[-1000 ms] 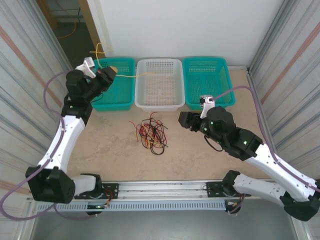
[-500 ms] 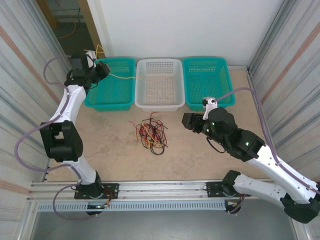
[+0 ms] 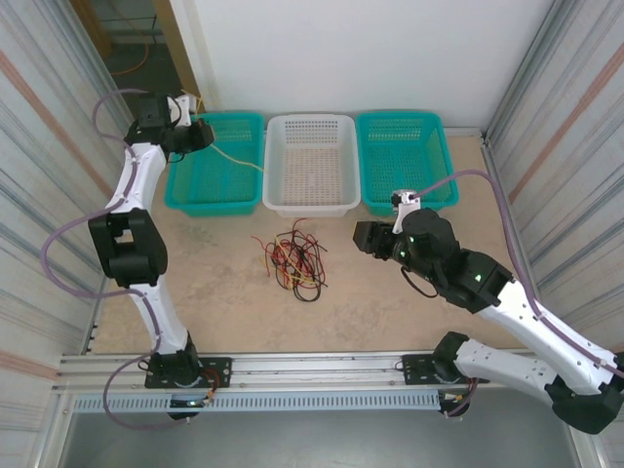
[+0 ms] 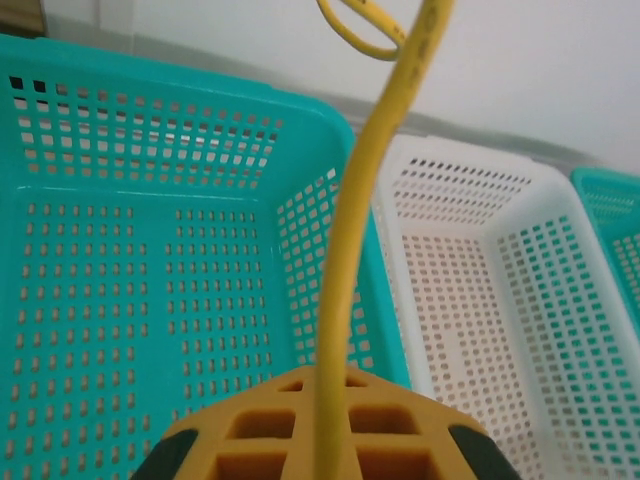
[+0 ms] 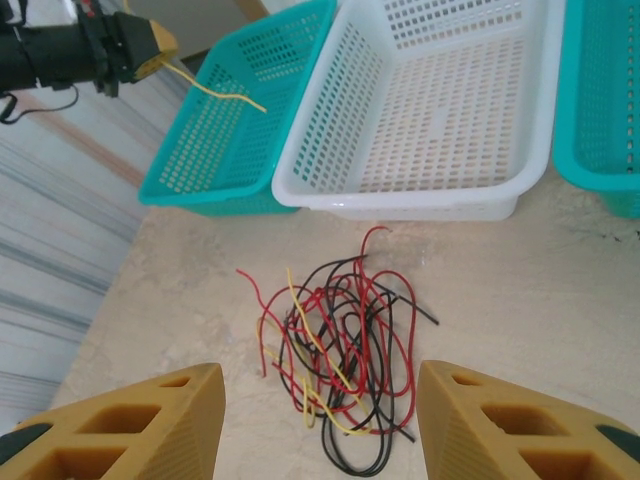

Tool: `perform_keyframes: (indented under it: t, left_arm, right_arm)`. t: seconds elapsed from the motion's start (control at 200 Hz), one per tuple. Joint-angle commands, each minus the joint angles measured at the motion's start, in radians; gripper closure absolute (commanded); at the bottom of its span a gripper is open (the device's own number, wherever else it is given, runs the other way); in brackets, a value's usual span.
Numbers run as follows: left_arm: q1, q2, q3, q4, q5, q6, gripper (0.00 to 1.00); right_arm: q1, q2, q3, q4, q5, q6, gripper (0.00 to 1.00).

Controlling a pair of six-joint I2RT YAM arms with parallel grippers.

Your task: Untangle the cables

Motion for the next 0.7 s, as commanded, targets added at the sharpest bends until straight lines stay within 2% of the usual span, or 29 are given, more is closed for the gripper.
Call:
perform_keyframes:
  t: [0.0, 0.06, 0.085, 0.225, 0.381, 0.506, 0.691]
  left_arm:
    - [0.001, 0.035, 0.059, -0.067, -0.002, 0.078, 1.0]
    - [0.001, 0.063, 0.097, -0.101, -0.03, 0.09, 0.99]
    - [0.001, 0.078, 0.116, -0.113, -0.038, 0.097, 0.96]
    - [0.001, 0.107, 0.146, -0.116, -0.082, 0.084, 0.49]
    - [0.001, 0.048, 0.091, -0.06, -0.13, 0.061, 0.23]
    - [0.001, -0.031, 0.048, -0.04, -0.151, 0.032, 0.19]
    - [0.001, -0.255, -0.144, 0.019, -0.198, -0.112, 0.33]
  right_arm:
    - [-0.009, 0.017, -0.003, 0.016, -0.015, 0.002, 0.48]
    - [-0.009, 0.022, 0.005, 0.014, -0.019, 0.002, 0.48]
    - [-0.009, 0.023, 0.006, 0.013, -0.02, 0.002, 0.48]
    - [-0.009, 0.019, 0.003, 0.011, -0.017, 0.001, 0.48]
    - [-0.008, 0.025, -0.004, 0.016, -0.023, 0.01, 0.49]
    - [-0.007, 0.036, -0.004, 0.031, -0.03, 0.014, 0.49]
    - [0.009, 0.052, 0.01, 0.034, -0.016, 0.02, 0.48]
